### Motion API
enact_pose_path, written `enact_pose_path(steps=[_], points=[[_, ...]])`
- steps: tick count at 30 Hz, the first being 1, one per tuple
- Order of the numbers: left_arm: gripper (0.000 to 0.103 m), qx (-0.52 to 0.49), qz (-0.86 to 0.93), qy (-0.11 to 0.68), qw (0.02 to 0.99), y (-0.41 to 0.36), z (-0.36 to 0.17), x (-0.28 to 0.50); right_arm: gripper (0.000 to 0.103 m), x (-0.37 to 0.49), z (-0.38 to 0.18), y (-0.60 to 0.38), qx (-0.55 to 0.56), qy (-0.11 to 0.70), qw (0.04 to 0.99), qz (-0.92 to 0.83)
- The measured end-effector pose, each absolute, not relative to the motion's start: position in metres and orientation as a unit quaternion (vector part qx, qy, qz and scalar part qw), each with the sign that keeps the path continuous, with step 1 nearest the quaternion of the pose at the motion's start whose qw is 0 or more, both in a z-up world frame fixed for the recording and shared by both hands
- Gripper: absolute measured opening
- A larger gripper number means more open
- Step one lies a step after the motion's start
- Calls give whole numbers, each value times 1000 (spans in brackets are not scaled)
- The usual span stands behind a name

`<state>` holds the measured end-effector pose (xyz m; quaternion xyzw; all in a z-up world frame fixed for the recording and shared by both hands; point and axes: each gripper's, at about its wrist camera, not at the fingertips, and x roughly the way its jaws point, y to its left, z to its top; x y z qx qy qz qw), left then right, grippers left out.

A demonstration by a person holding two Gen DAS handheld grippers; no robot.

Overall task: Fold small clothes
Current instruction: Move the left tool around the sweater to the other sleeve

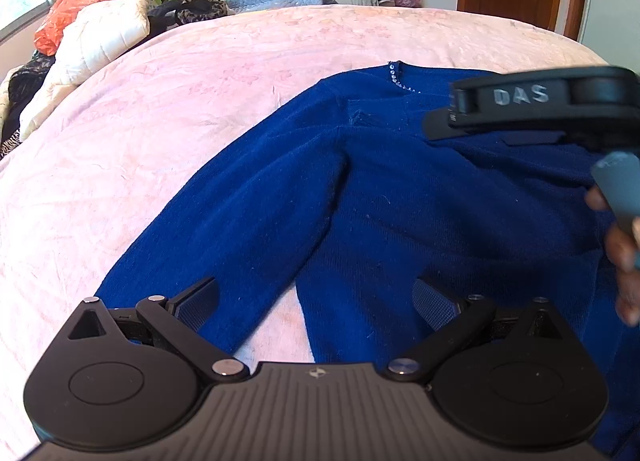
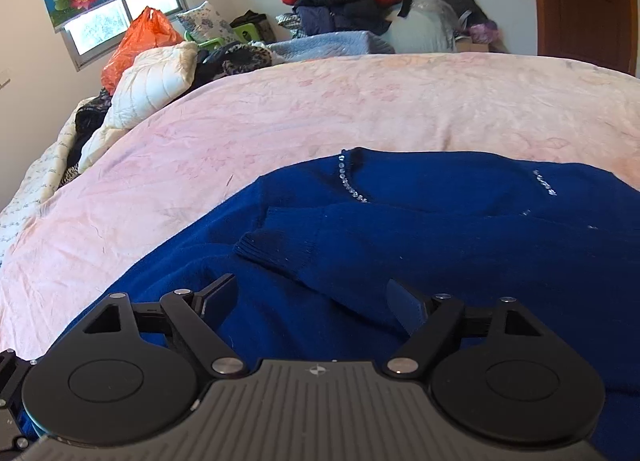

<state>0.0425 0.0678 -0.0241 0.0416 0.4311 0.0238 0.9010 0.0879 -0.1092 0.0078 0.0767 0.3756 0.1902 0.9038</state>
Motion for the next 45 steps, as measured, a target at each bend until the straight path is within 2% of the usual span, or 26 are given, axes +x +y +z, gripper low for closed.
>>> enact_pose_path(steps=[19,25,31,37,45], points=[[103,56,72,420,903,73,-24,-2,88,31,-2,-117,131,367,897,207],[103,63,158,404,899,120,-21,-31,88,16,7,-88,114,347,892,265],[103,58,250,414,873,184,-26,-60,91,6,10,-40,120,355,842,388],[103,65,334,399,851,234,-11,-78,91,-15,9,25,49,362,802,472],[103,-1,384,376,844,282,15,-95,91,-29,-6,86,27,424,746,512]])
